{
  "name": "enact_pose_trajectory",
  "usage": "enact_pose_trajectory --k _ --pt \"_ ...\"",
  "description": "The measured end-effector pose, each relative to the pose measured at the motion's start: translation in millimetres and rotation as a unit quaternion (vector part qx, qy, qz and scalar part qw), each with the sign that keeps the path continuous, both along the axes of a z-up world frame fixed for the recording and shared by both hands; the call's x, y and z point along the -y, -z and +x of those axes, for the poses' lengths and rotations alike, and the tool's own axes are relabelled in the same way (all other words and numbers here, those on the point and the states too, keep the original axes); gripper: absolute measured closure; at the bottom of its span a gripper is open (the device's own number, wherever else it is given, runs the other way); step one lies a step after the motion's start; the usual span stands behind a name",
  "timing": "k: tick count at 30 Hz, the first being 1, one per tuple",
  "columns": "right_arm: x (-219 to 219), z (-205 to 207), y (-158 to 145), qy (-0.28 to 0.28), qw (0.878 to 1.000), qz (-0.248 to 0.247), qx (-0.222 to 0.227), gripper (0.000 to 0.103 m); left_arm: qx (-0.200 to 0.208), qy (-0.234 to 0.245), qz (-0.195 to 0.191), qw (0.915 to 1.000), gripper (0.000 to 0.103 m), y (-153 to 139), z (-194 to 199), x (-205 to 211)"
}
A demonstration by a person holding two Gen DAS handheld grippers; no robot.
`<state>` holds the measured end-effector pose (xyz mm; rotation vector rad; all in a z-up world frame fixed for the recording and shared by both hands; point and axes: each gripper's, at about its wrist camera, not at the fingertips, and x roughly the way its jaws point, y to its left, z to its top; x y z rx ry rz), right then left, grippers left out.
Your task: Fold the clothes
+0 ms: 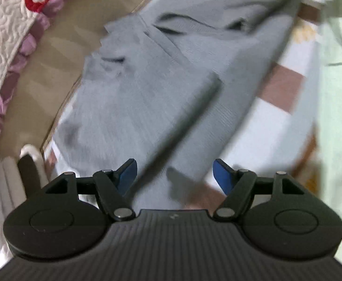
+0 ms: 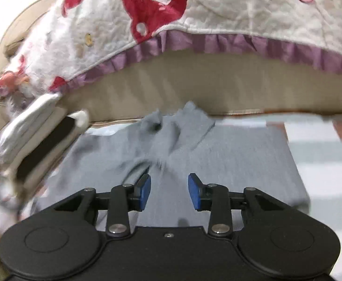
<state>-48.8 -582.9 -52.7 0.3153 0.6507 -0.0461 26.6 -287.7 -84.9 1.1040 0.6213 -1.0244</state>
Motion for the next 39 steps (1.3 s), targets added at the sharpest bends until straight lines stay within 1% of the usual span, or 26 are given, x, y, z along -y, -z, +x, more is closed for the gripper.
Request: enact_pose_trajectory --k 2,3,4,5,6,8,9,10,14,17,18,19,20,21,22,23,25,28,31,32,33,34,35,36,37,39 --pt "-7 -26 1 -0.040 0.998 -0.051 -0.004 0.061 0.001 0.001 -0.030 0.9995 0.032 8 16 8" --pt "-13 -34 5 -0.061 0.996 -0.067 -0.010 0.053 0.001 0.002 -0.044 0.9990 0.032 12 23 11" --pt "-20 -41 9 -0.081 0.993 -0.083 -0.016 0.050 -0.014 0.000 -0.050 0.9987 0.032 13 28 12" --pt "-26 -49 13 -0.102 0.990 -0.099 -0.023 0.049 -0.029 -0.001 -0.055 0.9981 0.032 14 32 13" --pt "-35 -54 18 -0.123 0.984 -0.121 -0.032 0.049 -0.043 -0.003 -0.061 0.9972 0.032 15 36 14" --pt "-56 -51 33 -0.165 0.967 -0.186 -0.060 0.050 -0.078 -0.002 -0.066 0.9948 0.032 17 40 15" --pt "-61 -47 39 -0.169 0.960 -0.211 -0.071 0.050 -0.097 0.000 -0.065 0.9932 0.032 17 39 15" --pt "-62 -42 44 -0.162 0.958 -0.222 -0.079 0.050 -0.094 -0.001 -0.061 0.9937 0.032 20 38 16" --pt "-54 -24 53 -0.139 0.966 -0.198 -0.095 0.050 -0.087 -0.013 -0.052 0.9948 0.032 32 37 24" --pt "-61 -15 70 -0.140 0.957 -0.223 -0.123 0.051 -0.081 -0.028 -0.064 0.9942 0.031 37 46 30" --pt "-63 -13 73 -0.136 0.954 -0.235 -0.128 0.051 -0.084 -0.036 -0.069 0.9935 0.035 39 50 33" --pt "-62 -12 73 -0.125 0.955 -0.239 -0.125 0.053 -0.086 -0.042 -0.074 0.9927 0.042 41 54 35" --pt "-59 -12 72 -0.113 0.957 -0.237 -0.121 0.057 -0.080 -0.041 -0.078 0.9929 0.066 39 54 36" --pt "-53 -13 69 -0.099 0.963 -0.224 -0.111 0.076 -0.074 -0.039 -0.083 0.9930 0.091 37 54 37" --pt "-45 -13 67 -0.085 0.969 -0.208 -0.102 0.091 -0.068 -0.038 -0.087 0.9931 0.094 35 54 38" --pt "-34 -13 67 -0.071 0.976 -0.185 -0.093 0.095 -0.062 -0.036 -0.092 0.9932 0.095 33 53 38" --pt "-9 -14 67 -0.035 0.986 -0.142 -0.079 0.095 -0.051 -0.034 -0.101 0.9930 0.095 28 53 40" --pt "23 -18 64 0.043 0.993 -0.101 -0.051 0.095 -0.052 -0.068 -0.132 0.9876 0.095 18 69 38" --pt "37 -21 61 0.076 0.994 -0.071 -0.034 0.093 -0.046 -0.077 -0.150 0.9846 0.092 15 81 34" --pt "39 -20 62 0.080 0.994 -0.066 -0.036 0.088 -0.032 -0.073 -0.153 0.9850 0.090 17 81 33" --pt "41 -20 63 0.083 0.994 -0.062 -0.038 0.086 -0.018 -0.069 -0.155 0.9853 0.077 20 81 33" --pt "43 -19 65 0.086 0.994 -0.055 -0.040 0.083 0.001 -0.063 -0.147 0.9872 0.068 27 80 34" --pt "46 -18 67 0.088 0.994 -0.044 -0.044 0.073 0.004 -0.060 -0.137 0.9887 0.064 35 81 35" --pt "48 -19 69 0.089 0.994 -0.033 -0.045 0.067 -0.011 -0.064 -0.129 0.9895 0.064 42 84 37" --pt "50 -18 72 0.089 0.995 -0.022 -0.049 0.065 -0.027 -0.069 -0.121 0.9898 0.064 49 88 38" --pt "55 -12 84 0.098 0.993 0.002 -0.067 0.055 -0.034 -0.087 -0.128 0.9874 0.061 54 93 40"
